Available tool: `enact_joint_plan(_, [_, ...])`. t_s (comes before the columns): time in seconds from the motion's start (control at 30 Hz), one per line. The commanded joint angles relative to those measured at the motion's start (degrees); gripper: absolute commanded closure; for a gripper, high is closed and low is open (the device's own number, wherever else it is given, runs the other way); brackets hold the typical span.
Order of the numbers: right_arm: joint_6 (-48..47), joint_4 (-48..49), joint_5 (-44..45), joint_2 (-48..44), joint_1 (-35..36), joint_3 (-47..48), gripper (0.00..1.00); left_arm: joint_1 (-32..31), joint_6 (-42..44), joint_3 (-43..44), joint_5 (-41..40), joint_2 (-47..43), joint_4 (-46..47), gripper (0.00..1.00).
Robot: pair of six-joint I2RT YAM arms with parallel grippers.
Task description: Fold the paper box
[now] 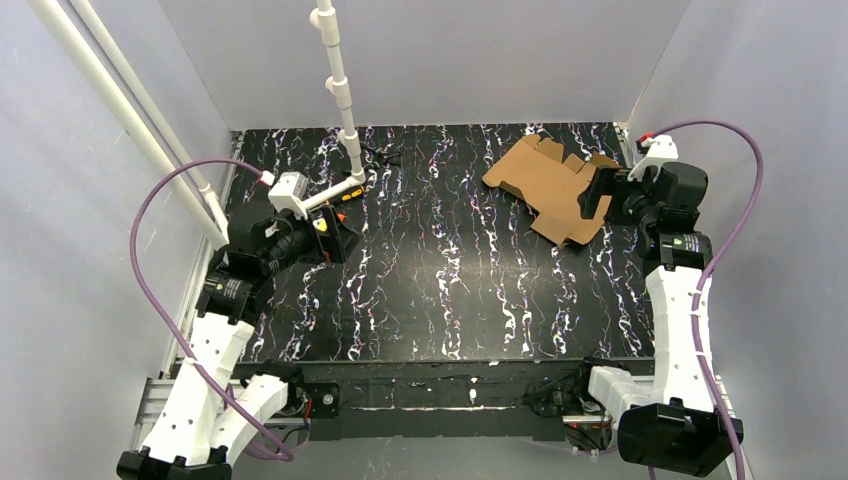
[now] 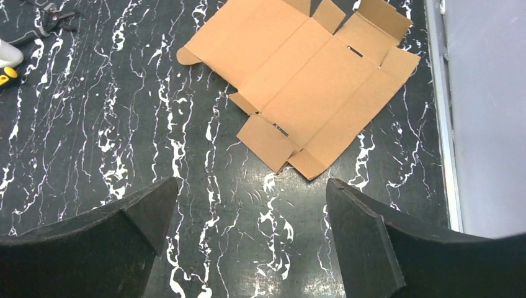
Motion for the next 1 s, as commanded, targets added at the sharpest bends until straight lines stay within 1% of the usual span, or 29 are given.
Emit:
enact_joint_plan(0.0, [0.3,-1.2,1.9,-1.1,-1.1,1.5,0.02,0.1,2.7,-2.0,1.8,-0.1,4.0,0.02])
enact_joint_plan(0.1, [-0.2,-1.4,1.7,-0.6,-1.1,1.7,0.02,0.1,3.8,-4.2,0.8,-0.5,5.5,0.02])
enact_joint_plan(0.27, [-0.6,-1.5,0.8,0.7,-1.2,2.1,0.02,0.1,4.0,-8.7,1.5,-1.5,8.8,0.02])
enact_joint_plan(0.33, [-2.7,-1.6,-1.0,0.7,-1.1,1.3,0.02,0.1,4.3,-8.6,2.5,-1.3,8.8,0.02])
enact_joint_plan(0.37, [-5.2,-1.7,-2.9,0.8,-1.1,0.6,0.02,0.1,4.3,-8.6,2.7,-1.2,8.9,0.02])
enact_joint_plan(0.5, [-21.3,-4.2,-17.7,1.7,-1.1,-2.7,0.02,0.1,4.1,-9.2,3.4,-0.6,9.0,0.02])
enact_joint_plan(0.57, [-27.7,-7.2,-21.8,2.5,-1.1,-3.3,0.02,0.1,4.1,-9.5,3.1,-0.6,8.8,0.02])
enact_joint_plan(0.63, [-31.0,-7.9,-23.6,3.5,-1.1,-4.1,0.02,0.1,4.1,-9.9,2.9,-0.7,8.6,0.02])
enact_joint_plan(0.77, [-38.0,-8.3,-26.8,9.1,-1.1,-4.3,0.02,0.1,4.6,-10.0,2.1,-0.3,8.0,0.02])
enact_joint_plan(0.87, [-41.8,-10.8,-27.9,16.4,-1.1,-0.8,0.02,0.1,5.1,-10.0,1.5,0.2,7.4,0.02])
enact_joint_plan(0.93, [-41.9,-11.8,-27.1,22.9,-1.1,1.9,0.02,0.1,5.5,-10.0,1.4,0.5,7.1,0.02])
enact_joint_plan(0.97, [-41.7,-11.9,-26.8,24.6,-1.0,3.2,0.02,0.1,5.6,-10.0,1.4,0.6,7.2,0.02])
